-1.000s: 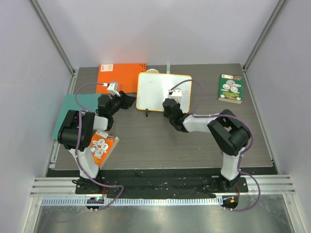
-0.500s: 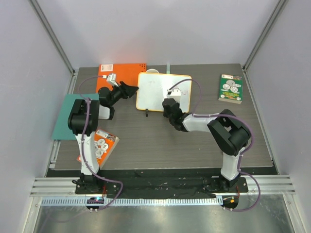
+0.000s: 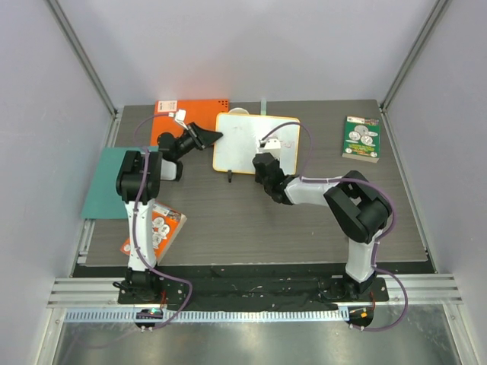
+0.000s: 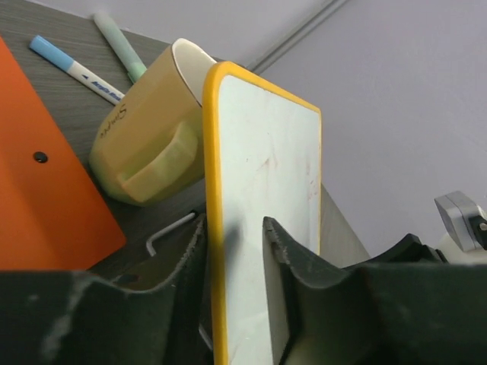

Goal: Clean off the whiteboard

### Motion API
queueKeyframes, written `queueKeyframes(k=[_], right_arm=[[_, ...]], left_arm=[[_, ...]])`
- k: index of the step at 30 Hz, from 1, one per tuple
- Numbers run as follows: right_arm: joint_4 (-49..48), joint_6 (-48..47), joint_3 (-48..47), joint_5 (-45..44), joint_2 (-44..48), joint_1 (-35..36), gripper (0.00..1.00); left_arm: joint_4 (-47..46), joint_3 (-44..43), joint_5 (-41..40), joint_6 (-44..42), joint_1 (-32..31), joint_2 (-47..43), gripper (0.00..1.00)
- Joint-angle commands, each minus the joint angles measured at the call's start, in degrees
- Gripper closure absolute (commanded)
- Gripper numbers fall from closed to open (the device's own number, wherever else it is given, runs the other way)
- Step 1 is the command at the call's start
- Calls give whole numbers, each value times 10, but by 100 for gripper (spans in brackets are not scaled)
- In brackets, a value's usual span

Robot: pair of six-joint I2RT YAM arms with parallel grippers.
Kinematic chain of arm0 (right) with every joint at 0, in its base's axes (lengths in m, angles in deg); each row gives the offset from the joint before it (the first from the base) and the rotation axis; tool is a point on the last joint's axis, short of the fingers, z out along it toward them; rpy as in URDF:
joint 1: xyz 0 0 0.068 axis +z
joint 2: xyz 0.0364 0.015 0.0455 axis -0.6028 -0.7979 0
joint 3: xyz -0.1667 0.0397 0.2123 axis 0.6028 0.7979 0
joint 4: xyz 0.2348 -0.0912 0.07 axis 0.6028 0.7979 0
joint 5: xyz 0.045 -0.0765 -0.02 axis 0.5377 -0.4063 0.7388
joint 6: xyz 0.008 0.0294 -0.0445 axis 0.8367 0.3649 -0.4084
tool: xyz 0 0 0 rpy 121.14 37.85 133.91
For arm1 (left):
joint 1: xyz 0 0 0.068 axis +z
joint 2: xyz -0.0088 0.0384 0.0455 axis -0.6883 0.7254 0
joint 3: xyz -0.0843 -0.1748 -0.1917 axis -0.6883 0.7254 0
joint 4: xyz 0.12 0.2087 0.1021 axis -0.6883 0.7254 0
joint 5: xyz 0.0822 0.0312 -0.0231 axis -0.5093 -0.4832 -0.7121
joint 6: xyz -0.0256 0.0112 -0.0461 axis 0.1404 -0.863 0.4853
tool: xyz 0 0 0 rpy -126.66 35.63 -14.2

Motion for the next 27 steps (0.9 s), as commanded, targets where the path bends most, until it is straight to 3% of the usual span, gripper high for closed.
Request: queueKeyframes(k=[1,6,11,16,21,27], right_arm=[[80,0,-2,44,-52,-9,99],[80,0,-7,52,-30,-3,99],[72,3,-2,60,18,-3,99],[69,-14,-5,38,66,-3,99],[71,-40,-25,17,77,-15,99],[49,-47,-35,19,69,-37,99]], left_arm=[[-85,-1,38,14,-10,-10,70],[-76,20,41,7,-11,-16,100],[-17,66,30,-65,-10,-59,100],[-10,96,31,-74,-7,-76,100],[-12,142,32,-86,-1,-105,100],[58,160,24,-136,0,-128,100]])
